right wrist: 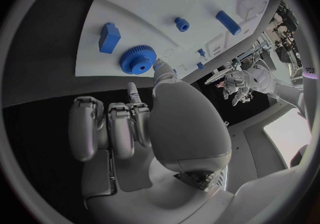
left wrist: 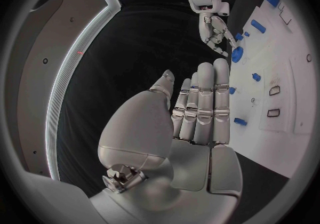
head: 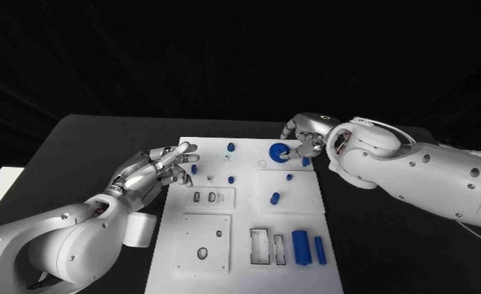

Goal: Assemble the parts on the task board

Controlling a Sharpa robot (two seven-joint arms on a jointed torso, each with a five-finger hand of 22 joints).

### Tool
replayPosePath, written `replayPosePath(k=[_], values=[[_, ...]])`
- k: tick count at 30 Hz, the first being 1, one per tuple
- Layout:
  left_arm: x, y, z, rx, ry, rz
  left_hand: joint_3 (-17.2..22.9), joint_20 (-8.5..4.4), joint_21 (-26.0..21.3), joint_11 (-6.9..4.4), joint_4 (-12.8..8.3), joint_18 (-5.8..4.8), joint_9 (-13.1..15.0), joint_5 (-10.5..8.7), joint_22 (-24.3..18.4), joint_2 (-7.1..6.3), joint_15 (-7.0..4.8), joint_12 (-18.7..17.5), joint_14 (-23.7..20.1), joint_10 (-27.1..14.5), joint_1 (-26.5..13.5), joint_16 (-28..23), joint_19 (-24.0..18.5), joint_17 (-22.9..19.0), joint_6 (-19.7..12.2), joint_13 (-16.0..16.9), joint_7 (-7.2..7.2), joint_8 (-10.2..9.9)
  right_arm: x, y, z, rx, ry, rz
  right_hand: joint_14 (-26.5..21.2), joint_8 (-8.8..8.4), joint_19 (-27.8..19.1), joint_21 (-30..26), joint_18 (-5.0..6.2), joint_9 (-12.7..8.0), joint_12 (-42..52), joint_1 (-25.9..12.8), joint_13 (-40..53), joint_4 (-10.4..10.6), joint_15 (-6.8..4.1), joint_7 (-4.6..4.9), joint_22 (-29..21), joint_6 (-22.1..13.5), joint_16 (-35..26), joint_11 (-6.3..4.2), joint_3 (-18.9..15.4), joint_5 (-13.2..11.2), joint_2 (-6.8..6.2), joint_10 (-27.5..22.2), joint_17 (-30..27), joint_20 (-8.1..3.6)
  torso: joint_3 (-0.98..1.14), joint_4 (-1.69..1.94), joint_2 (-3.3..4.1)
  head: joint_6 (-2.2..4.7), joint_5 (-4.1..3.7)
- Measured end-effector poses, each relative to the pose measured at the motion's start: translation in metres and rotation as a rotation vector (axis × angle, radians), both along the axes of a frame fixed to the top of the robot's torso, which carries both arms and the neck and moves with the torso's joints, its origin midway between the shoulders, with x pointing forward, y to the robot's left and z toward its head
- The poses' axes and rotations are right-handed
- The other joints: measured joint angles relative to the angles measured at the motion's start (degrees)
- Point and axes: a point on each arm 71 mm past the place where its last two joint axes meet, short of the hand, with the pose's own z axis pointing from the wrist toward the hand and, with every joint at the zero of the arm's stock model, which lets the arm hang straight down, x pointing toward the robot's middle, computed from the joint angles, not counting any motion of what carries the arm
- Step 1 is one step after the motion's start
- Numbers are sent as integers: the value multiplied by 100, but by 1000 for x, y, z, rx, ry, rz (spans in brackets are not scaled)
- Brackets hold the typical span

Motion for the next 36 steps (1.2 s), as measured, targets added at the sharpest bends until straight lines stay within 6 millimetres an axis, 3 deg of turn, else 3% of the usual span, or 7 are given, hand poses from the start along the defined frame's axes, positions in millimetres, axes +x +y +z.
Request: replayPosePath(k=[7, 11, 17, 26, 36], values=[[0, -1, 0, 0, 1, -2, 0, 0, 0, 0, 0, 0, 0, 0, 0, 0, 0, 0, 0, 0, 0, 0, 0, 0, 0, 0, 0, 0, 4, 3, -6, -11, 12, -4, 0, 23, 0, 23, 0, -4, 21, -20, -1, -21, 0, 0, 12, 0, 0, 0, 39, -44, 24, 0, 0, 0, -2, 3, 1, -10, 0], [0, -1, 0, 0, 1, -3, 0, 0, 0, 0, 0, 0, 0, 0, 0, 0, 0, 0, 0, 0, 0, 0, 0, 0, 0, 0, 0, 0, 5, 5, -8, -17, 14, -4, 0, 60, 0, 23, 0, -10, 21, 56, -1, -71, 0, 0, 33, 0, -1, 0, 103, -93, 100, 0, -1, 0, -3, 13, 2, -24, 7], [1, -1, 0, 0, 2, -3, 0, 0, 0, 0, 0, 0, 0, 0, 0, 0, 0, 0, 0, 0, 0, 0, 0, 0, 0, 0, 0, 0, 6, 8, -10, -25, 13, 2, 0, 112, -1, 66, 1, -38, 21, 129, -1, -207, 0, 0, 71, 0, 19, 0, 317, -548, 173, 0, -1, 0, -5, 9, 3, -41, 36], [0, -2, -1, 1, 4, -4, 0, 21, 0, 0, 0, 0, 0, 0, 0, 0, 19, -20, -19, 0, 0, -31, -21, 0, 0, 0, 0, 0, 6, 10, -11, -33, 11, 5, -1, 155, -1, 66, 1, -46, 44, 181, -2, -325, -1, -14, 87, 55, 19, 0, 499, -555, 287, -1, -2, 0, -5, 1, 2, -54, 36], [1, -2, -1, 2, 7, -5, 0, 0, 0, 21, 0, 1, -5, 0, 0, 0, 19, -20, -19, -21, 0, -31, -41, 0, 0, 4, 0, 0, 5, 11, -11, -35, 10, 10, -1, 179, -1, 90, 1, -67, 44, 214, -2, -450, -1, -21, 126, 111, 18, 0, 655, -555, 320, 0, -2, 0, -2, 3, 1, -57, 35]])
